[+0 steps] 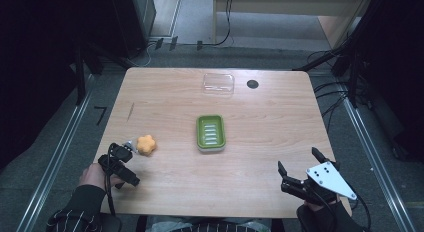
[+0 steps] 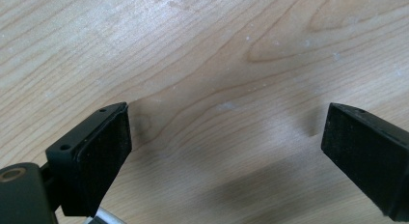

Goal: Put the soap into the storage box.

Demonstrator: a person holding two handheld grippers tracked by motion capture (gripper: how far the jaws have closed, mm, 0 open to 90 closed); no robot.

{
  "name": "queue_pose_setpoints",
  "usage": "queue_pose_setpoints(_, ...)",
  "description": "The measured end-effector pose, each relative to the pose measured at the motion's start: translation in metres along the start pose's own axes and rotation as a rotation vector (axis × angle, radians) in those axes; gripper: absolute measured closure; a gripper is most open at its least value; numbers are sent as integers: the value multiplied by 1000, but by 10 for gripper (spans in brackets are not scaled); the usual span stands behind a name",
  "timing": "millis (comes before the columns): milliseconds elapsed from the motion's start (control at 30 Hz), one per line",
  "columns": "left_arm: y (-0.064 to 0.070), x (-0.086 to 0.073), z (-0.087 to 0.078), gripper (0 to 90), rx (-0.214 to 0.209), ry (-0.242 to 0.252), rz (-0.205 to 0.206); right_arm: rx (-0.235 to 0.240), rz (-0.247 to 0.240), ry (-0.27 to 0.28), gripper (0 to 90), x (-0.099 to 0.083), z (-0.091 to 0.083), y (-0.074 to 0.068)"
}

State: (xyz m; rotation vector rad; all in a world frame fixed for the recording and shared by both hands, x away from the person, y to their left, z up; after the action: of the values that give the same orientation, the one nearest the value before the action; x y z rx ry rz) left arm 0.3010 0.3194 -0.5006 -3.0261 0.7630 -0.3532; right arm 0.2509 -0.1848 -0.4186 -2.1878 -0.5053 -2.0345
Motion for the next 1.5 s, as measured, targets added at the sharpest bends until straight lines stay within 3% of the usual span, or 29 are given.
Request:
queue_pose_setpoints(667, 0, 1, -2, 36, -12, 29, -6, 7, -1, 2, 32, 0, 3, -1)
queue_pose_setpoints(1033, 4, 11, -7, 10, -30, 89, -16, 20, -5, -1, 32, 0, 7, -3)
queue_pose_setpoints(1500, 1, 29, -10, 0, -47, 114, -40, 41, -11, 5, 32, 3, 16, -10)
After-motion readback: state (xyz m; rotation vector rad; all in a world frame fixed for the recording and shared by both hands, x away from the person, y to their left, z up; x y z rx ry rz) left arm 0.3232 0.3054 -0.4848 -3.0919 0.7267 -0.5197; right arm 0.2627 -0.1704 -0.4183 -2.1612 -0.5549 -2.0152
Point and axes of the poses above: each handheld gripper's, and its own axes: z roughly forward along the jaws, x roughly out of its top, y roughly to its right, the point moved 5 cm from there along z, roughly forward along the jaws, and after that the axes turned 12 degrees about y, right-handed, at the moved point
